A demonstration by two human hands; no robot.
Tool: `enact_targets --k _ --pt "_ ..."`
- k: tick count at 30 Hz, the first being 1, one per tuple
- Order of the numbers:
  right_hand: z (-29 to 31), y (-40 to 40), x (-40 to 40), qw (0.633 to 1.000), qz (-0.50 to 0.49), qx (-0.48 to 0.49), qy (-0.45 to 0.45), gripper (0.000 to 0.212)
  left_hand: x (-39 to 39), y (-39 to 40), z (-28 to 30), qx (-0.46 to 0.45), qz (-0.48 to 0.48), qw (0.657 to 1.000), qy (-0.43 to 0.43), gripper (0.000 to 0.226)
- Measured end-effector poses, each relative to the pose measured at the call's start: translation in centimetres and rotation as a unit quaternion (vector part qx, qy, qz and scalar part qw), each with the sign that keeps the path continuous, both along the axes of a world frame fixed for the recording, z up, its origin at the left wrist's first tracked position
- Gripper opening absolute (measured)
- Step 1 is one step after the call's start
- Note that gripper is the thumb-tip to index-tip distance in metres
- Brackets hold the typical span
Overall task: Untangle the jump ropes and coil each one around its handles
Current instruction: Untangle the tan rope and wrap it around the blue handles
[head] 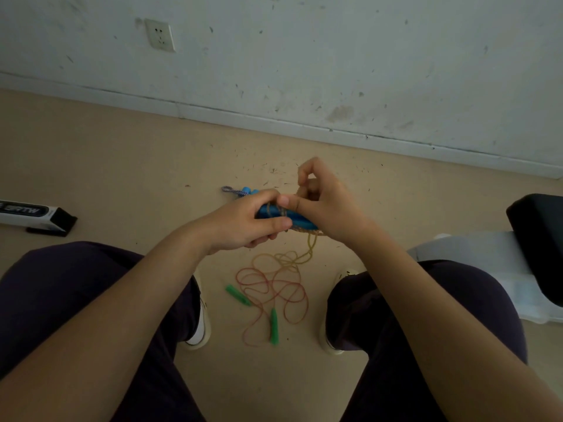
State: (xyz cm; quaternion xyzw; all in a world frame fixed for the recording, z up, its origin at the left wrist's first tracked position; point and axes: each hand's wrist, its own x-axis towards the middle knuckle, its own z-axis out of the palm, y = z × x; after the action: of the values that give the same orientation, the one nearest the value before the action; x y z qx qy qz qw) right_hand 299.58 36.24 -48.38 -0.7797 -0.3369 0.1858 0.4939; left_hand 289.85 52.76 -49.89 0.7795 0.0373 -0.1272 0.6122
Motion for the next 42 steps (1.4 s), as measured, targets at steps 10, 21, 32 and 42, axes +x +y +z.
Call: enact_targets --k 10,21,32,42 --pt "0.1 0.1 0.0 0.998 0.017 -0.056 0.039 0.017 0.0 -0.5 0.3 0.033 0.015 0.999 0.000 0.020" --pt "0.9 -0.2 -0.5 0.987 -0.018 0.010 0.161 0.035 0.1 -0.4 0.2 -0.017 0.033 0.999 0.024 0.040" --pt "1.0 0.0 -0.7 0.991 0.020 -0.070 0.108 0.021 -0.3 -0.3 1.3 -0.020 -0.057 0.996 0.072 0.040" --pt "0.8 -0.2 0.2 0.946 0.020 0.090 0.310 0.047 0.2 -0.8 0.6 -0.086 0.121 0.989 -0.020 0.045"
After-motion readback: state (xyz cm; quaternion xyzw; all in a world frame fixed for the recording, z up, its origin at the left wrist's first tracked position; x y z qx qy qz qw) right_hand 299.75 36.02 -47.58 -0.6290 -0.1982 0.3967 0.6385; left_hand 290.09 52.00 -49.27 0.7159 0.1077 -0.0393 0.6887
